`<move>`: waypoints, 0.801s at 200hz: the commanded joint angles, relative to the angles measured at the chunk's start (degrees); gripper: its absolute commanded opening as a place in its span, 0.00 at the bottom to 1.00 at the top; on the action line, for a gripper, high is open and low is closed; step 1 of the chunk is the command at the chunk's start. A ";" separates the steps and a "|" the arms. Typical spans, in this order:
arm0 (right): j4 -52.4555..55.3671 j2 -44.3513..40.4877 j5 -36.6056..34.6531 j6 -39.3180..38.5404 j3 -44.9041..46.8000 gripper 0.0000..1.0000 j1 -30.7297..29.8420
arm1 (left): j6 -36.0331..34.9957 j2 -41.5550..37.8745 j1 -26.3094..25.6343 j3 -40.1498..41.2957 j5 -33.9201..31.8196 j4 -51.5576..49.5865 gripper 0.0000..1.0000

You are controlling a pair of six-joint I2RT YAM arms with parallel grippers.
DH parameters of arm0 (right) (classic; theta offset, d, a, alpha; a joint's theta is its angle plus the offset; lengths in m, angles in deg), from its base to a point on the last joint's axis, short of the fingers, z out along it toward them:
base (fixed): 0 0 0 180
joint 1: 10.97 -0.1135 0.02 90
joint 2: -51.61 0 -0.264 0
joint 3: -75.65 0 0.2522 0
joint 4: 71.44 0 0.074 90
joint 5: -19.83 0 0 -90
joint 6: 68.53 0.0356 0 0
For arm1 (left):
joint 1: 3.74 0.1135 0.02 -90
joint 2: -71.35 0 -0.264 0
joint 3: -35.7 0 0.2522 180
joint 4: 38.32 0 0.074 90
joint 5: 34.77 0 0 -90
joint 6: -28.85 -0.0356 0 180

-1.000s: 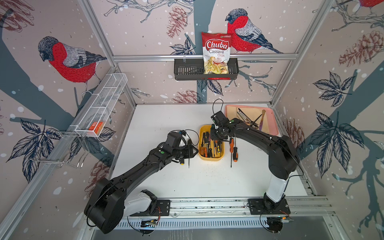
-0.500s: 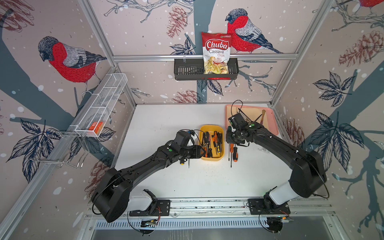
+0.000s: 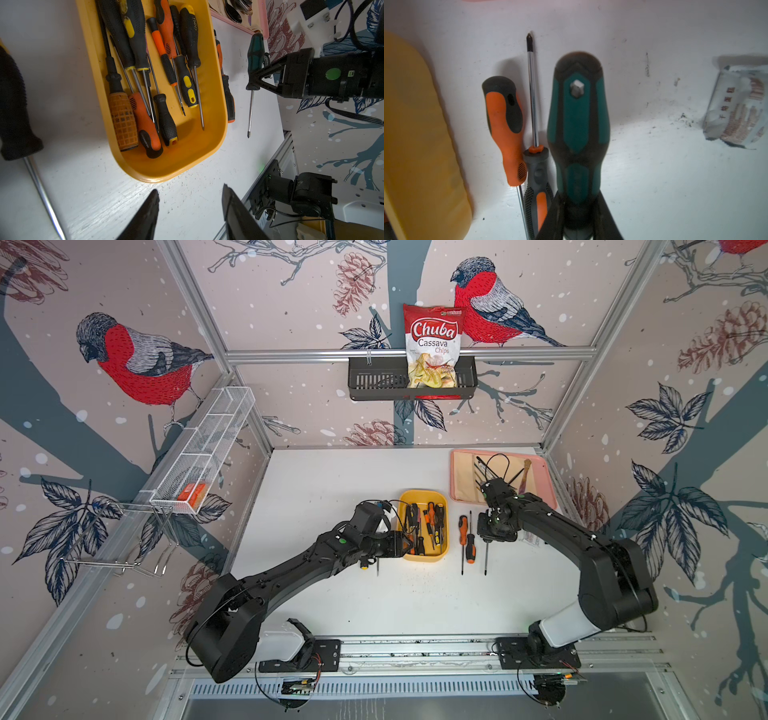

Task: Take out the screwdriver from the storage box
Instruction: Place the screwdriver at the center of the board.

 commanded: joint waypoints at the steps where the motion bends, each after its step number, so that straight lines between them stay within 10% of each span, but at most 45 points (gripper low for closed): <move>1: -3.05 1.56 -0.09 -1.73 -0.04 0.12 0.43 | 0.21 -0.61 -0.17 0.31 -0.79 1.60 0.51; 160: -5.62 11.05 1.52 -4.09 -3.86 0.28 0.33 | -0.33 1.21 -0.19 0.35 -1.95 1.70 0.51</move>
